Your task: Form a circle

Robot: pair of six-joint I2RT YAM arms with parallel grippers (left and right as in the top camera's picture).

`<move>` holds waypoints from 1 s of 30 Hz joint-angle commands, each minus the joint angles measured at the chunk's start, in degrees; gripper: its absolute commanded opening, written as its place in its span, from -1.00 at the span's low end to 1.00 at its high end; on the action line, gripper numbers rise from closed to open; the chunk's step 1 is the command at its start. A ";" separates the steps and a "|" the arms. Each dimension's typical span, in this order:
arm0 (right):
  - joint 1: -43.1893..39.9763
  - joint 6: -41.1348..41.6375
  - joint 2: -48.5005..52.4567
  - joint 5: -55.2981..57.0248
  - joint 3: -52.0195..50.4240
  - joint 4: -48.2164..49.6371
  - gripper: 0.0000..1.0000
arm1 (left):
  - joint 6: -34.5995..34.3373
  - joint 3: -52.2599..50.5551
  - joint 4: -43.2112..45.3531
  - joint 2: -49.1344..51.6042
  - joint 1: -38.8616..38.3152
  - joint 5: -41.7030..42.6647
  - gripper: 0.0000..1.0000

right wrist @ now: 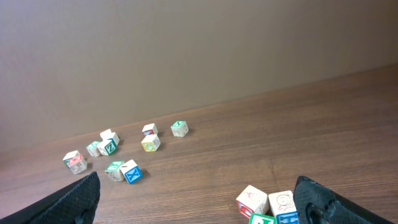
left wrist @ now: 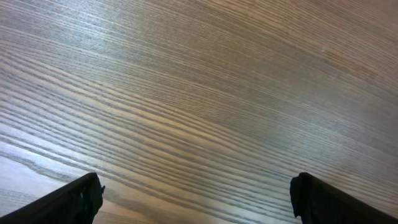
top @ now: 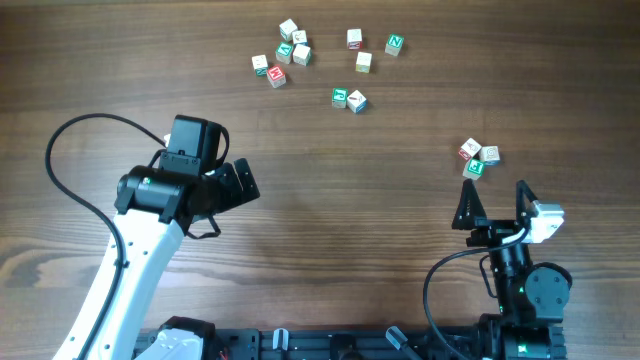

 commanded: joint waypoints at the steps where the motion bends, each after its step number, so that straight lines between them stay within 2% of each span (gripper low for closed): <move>1: 0.26 0.46 -0.83 0.96 -0.15 0.11 1.00 | 2.08 -2.38 10.80 -2.25 0.33 -4.92 1.00; 3: 0.26 0.46 -0.83 0.96 -0.15 0.11 0.99 | 7.30 -8.02 24.11 -7.98 0.33 -4.87 1.00; 5: 0.26 0.46 -0.83 0.96 -0.15 0.11 0.99 | 11.82 -20.11 37.90 -20.50 1.36 -4.92 1.00; 10: 0.26 0.44 -0.83 0.96 -0.15 0.11 1.00 | 13.86 -46.31 56.08 -50.53 6.47 -3.02 1.00; 12: 0.26 0.46 -0.83 0.96 -0.15 0.11 0.99 | 13.84 -51.78 57.42 -58.80 8.37 -1.84 1.00; 18: 0.26 0.46 -0.83 0.96 -0.15 0.11 1.00 | 14.16 -58.99 56.87 -69.02 11.76 -1.66 1.00; 22: 0.26 0.44 -0.83 0.96 -0.15 0.11 0.99 | 19.61 -58.99 56.68 -70.34 11.78 -0.24 1.00; 25: 0.26 0.46 -0.83 0.96 -0.15 0.11 1.00 | 19.82 -58.99 56.50 -70.42 11.78 2.58 1.00; 30: 0.26 0.46 -0.83 0.96 -0.15 0.11 0.99 | 19.82 -58.99 56.52 -70.31 9.49 2.67 1.00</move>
